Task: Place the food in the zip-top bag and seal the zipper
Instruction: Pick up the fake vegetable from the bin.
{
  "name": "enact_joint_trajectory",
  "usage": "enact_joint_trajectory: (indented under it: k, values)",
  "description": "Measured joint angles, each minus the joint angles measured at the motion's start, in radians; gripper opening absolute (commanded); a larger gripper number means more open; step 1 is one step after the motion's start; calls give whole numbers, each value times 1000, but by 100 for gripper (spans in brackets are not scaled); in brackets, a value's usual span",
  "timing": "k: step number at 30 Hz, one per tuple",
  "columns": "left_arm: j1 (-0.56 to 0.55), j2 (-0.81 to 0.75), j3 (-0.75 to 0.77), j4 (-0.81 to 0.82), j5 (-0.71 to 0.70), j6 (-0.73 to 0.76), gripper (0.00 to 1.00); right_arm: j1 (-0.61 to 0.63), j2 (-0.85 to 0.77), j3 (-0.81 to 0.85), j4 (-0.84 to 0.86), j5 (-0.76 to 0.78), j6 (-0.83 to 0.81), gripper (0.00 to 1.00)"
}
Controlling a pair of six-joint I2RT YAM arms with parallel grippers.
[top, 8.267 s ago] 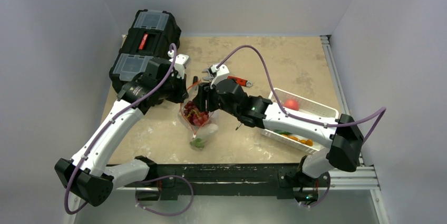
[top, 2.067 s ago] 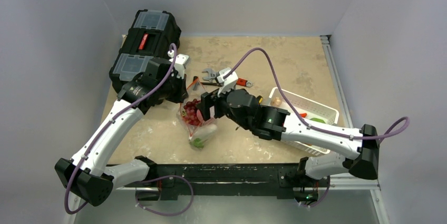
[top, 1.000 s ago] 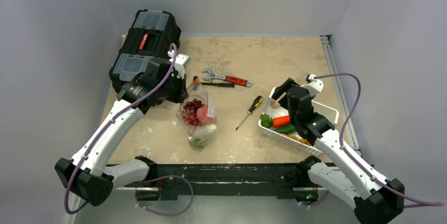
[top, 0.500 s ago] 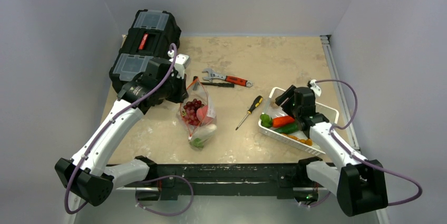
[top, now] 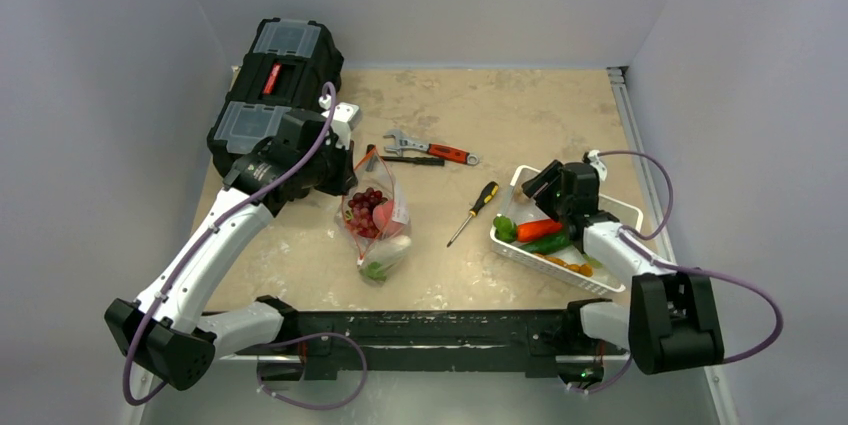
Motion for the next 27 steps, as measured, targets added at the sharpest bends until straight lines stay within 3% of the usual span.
enact_joint_trajectory:
  k: [19, 27]
  values:
    - [0, 2, 0, 0, 0, 0, 0, -32, 171, 0, 118, -71, -24, 55]
    - [0, 4, 0, 0, 0, 0, 0, -32, 191, 0, 141, -90, -42, 36]
